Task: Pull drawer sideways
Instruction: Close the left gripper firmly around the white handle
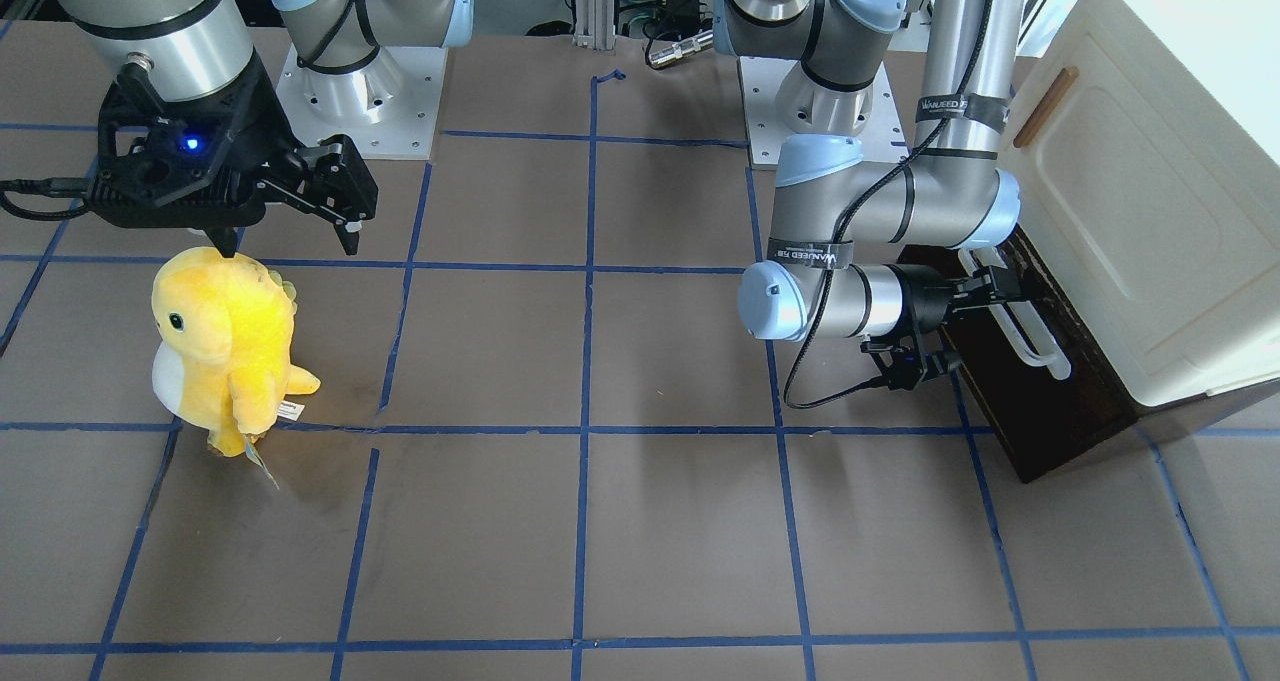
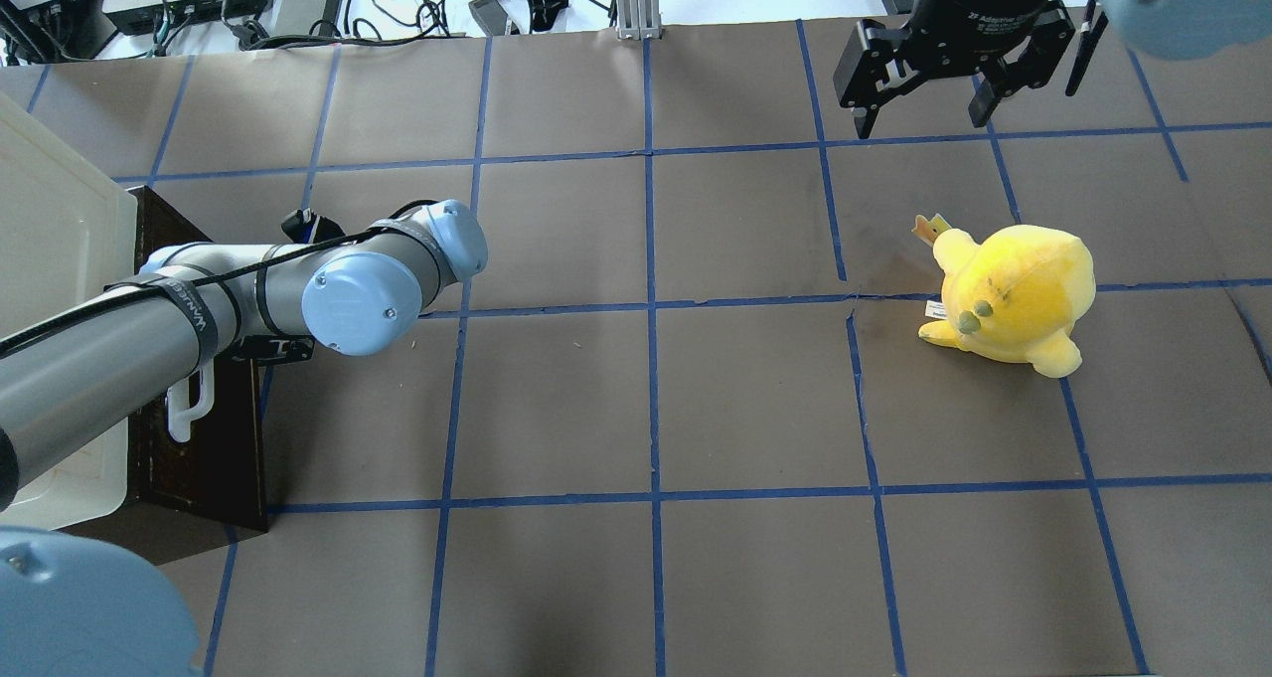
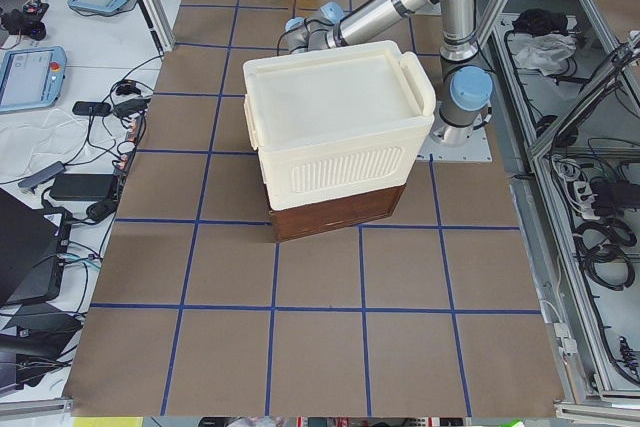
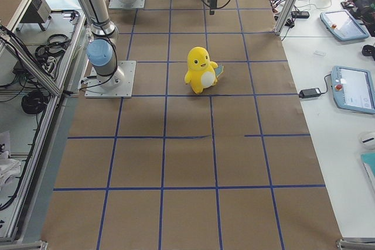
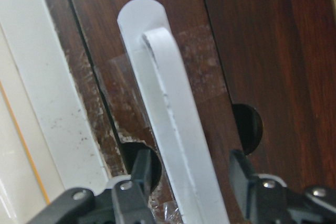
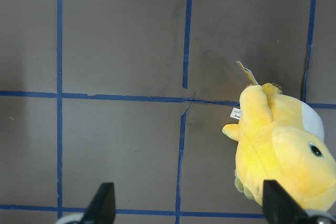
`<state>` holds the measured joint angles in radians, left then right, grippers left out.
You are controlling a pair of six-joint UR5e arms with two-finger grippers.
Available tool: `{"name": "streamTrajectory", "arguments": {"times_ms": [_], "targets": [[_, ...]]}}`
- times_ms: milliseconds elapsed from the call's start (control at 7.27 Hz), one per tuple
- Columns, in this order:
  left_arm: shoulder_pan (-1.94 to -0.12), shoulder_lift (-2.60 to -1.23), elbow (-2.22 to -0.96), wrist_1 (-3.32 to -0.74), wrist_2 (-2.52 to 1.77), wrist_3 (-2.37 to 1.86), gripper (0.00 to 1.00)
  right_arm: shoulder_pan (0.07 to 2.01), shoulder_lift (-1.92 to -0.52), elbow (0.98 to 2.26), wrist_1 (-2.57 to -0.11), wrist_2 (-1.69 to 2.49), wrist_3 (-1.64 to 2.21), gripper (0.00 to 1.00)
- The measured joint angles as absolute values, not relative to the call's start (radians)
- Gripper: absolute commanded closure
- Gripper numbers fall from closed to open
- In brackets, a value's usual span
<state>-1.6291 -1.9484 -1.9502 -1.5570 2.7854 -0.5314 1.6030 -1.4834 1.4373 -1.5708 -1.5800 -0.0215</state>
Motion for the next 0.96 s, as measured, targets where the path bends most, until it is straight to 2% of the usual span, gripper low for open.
{"name": "streamTrajectory", "arguments": {"times_ms": [412, 550, 962], "targets": [[-1.629, -1.951, -1.949, -1.557, 2.784, -0.532, 0.51, 1.603, -1.483, 1.437, -1.571, -1.58, -0.021, 0.0], [-1.629, -1.951, -1.949, -1.557, 2.784, -0.531, 0.57, 1.603, -1.483, 1.437, -1.571, -1.58, -0.021, 0.0], [-1.63, -1.951, -1.949, -1.557, 2.782, -0.527, 0.58, 1.603, -1.483, 1.437, -1.571, -1.58, -0.021, 0.0]]}}
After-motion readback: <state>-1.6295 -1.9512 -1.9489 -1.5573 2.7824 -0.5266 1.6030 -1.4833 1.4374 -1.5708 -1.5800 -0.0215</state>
